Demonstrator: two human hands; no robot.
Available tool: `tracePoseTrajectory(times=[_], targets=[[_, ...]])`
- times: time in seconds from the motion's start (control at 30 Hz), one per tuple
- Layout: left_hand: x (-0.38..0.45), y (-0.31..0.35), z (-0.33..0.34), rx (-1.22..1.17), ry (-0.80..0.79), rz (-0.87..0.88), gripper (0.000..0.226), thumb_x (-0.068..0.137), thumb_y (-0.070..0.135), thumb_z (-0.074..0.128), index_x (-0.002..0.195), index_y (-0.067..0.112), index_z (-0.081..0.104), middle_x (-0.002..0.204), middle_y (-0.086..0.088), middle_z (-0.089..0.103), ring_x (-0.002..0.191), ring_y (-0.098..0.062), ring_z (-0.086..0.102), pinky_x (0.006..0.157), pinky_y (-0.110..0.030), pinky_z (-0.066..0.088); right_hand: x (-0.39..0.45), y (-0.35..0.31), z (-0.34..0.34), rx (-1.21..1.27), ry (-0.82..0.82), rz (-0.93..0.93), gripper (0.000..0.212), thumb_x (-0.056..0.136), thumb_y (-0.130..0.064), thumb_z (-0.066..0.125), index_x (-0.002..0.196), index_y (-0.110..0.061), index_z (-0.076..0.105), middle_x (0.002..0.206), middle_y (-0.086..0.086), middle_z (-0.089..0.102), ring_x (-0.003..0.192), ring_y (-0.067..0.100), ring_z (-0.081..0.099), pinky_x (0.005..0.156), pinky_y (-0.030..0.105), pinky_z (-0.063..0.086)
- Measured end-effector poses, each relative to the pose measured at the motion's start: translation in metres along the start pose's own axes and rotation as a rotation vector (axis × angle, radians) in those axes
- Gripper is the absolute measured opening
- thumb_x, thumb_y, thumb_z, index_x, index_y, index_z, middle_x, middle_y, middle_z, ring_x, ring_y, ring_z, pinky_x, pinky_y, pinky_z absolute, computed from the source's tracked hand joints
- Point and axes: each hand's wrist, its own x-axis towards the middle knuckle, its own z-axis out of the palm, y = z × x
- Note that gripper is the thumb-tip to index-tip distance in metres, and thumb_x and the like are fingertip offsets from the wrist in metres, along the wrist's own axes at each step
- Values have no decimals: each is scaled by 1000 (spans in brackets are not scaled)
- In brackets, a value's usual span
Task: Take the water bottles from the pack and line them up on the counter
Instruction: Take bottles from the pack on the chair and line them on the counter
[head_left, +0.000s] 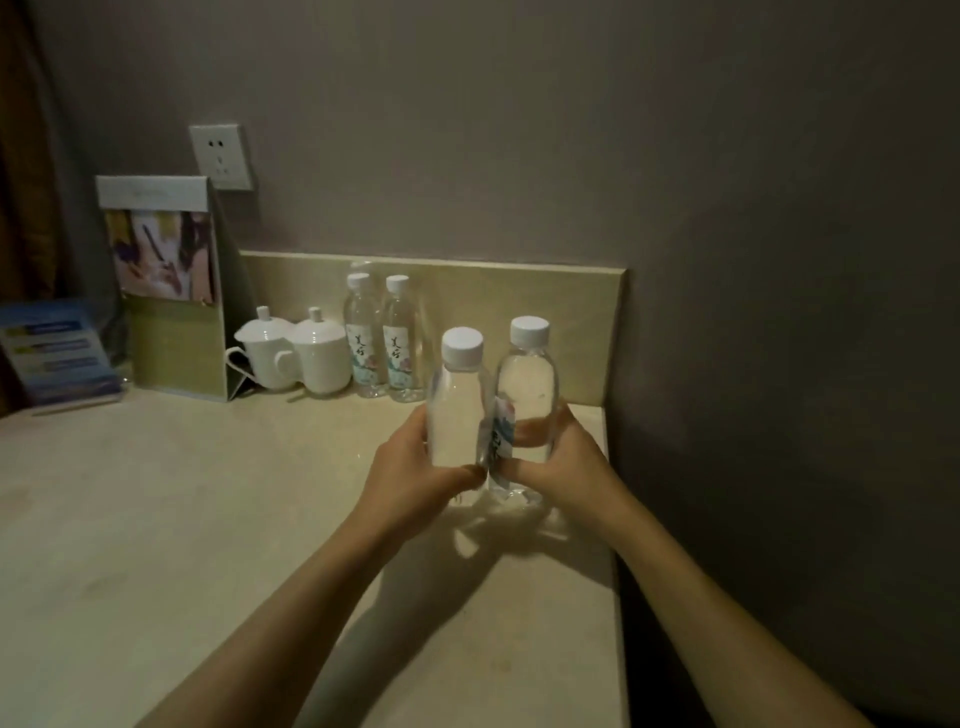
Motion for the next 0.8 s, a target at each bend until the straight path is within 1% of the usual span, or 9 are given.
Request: tracePoseTrajectory(times=[0.1,0.17,0.3,0.4,0.47,0.53,0.67,0.73,0.8], targets=[[24,-11,-1,-10,-81,-23,76,69,11,81,137,24,49,126,1,65,110,-15,66,87,-32,58,19,11,3,29,-20,22,80,71,-33,85,138,-31,41,126,-5,61,118,14,58,102,46,49],[34,-14,1,-21,-116,-39,79,71,11,81,140,22,45,127,-1,64,109,-17,67,92,-38,57,26,15,6,52,-14,48,78,71,-29,84,137,-30,43,125,-4,62,117,15,58,103,48,48],[57,-15,4,-38,-182,-65,79,72,13,83,139,16,43,122,-5,67,107,-17,68,91,-36,56,36,19,9,70,-1,112,78,65,-36,82,133,-29,44,123,-3,63,117,18,60,102,49,48],[71,-16,0,-23,-237,-44,67,69,18,83,129,13,53,118,-3,65,107,-14,64,84,-28,52,37,20,11,0,27,137,77,60,-45,80,126,-32,43,117,-7,65,111,16,63,96,46,53],[79,-19,-6,-1,-274,-52,54,73,15,82,119,22,53,118,2,59,108,-15,59,85,-27,49,35,20,13,-60,63,139,81,60,-46,79,129,-33,38,121,-6,60,112,16,61,94,45,54],[85,-23,-15,48,-328,-50,53,75,16,82,115,30,51,117,7,55,108,-13,55,88,-29,48,31,18,13,-101,51,124,84,62,-46,80,132,-32,36,126,-5,55,115,16,58,95,44,54],[96,-23,-30,27,-447,-19,49,77,8,79,115,30,58,104,15,71,98,-6,67,71,-20,56,32,9,11,-80,38,104,78,69,-30,81,135,-25,39,127,-1,60,117,18,60,98,47,51],[101,-26,-36,-1,-458,6,52,79,3,76,121,29,58,110,10,72,104,-10,68,75,-22,57,34,4,14,-71,60,102,69,76,-18,77,134,-21,40,124,0,63,113,16,62,97,45,53],[105,-29,-42,1,-457,22,56,82,2,73,129,24,53,119,2,68,112,-14,64,84,-28,56,34,2,20,-82,91,100,62,80,-15,75,132,-21,41,119,-3,65,109,10,63,91,33,55]])
